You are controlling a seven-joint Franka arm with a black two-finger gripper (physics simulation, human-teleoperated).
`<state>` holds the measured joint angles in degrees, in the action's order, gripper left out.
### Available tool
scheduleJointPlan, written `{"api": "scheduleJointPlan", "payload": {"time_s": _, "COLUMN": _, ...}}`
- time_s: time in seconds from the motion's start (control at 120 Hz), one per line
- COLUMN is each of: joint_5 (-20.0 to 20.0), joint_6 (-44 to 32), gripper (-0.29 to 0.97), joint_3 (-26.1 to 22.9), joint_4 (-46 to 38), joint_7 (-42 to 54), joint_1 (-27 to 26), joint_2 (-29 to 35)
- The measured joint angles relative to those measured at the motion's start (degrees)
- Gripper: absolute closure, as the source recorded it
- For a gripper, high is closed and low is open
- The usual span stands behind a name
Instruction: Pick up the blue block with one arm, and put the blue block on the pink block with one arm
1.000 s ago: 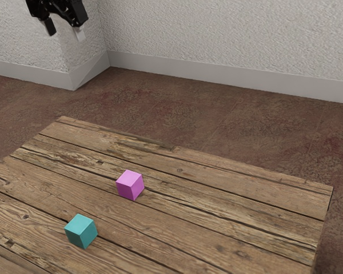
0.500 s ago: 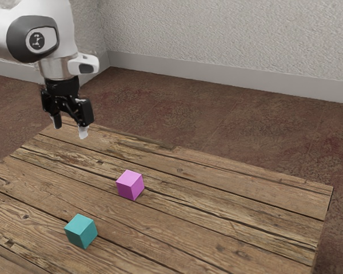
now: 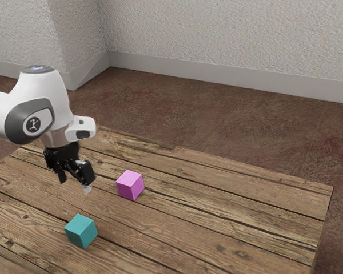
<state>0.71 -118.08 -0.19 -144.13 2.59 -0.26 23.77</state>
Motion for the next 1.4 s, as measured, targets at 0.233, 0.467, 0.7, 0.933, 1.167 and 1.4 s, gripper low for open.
{"api": "scheduleJointPlan", "payload": {"time_s": 0.233, "joint_5": 0.08, "joint_6": -4.87, "gripper": 0.0, "joint_3": 0.09, "joint_4": -7.6, "joint_7": 0.1, "joint_1": 0.0, "joint_2": 3.7}}
{"api": "scheduleJointPlan", "payload": {"time_s": 0.467, "joint_5": 0.09, "joint_6": -10.12, "gripper": 0.0, "joint_3": 0.56, "joint_4": -12.64, "joint_7": 0.22, "joint_1": 0.03, "joint_2": 2.79}}
{"api": "scheduleJointPlan", "payload": {"time_s": 0.7, "joint_5": 0.04, "joint_6": -13.85, "gripper": 0.0, "joint_3": 0.76, "joint_4": -13.36, "joint_7": 0.32, "joint_1": 0.09, "joint_2": -0.8}}
{"api": "scheduleJointPlan", "payload": {"time_s": 0.933, "joint_5": -0.54, "joint_6": -16.53, "gripper": 0.0, "joint_3": 1.85, "joint_4": -12.78, "joint_7": 0.4, "joint_1": 0.09, "joint_2": -3.98}}
{"api": "scheduleJointPlan", "payload": {"time_s": 1.167, "joint_5": -0.66, "joint_6": -18.63, "gripper": 0.0, "joint_3": 1.86, "joint_4": -11.97, "joint_7": 0.45, "joint_1": 0.09, "joint_2": -6.8}}
{"api": "scheduleJointPlan", "payload": {"time_s": 1.4, "joint_5": -0.63, "joint_6": -20.64, "gripper": 0.0, "joint_3": 1.9, "joint_4": -11.04, "joint_7": 0.48, "joint_1": 0.09, "joint_2": -10.98}}
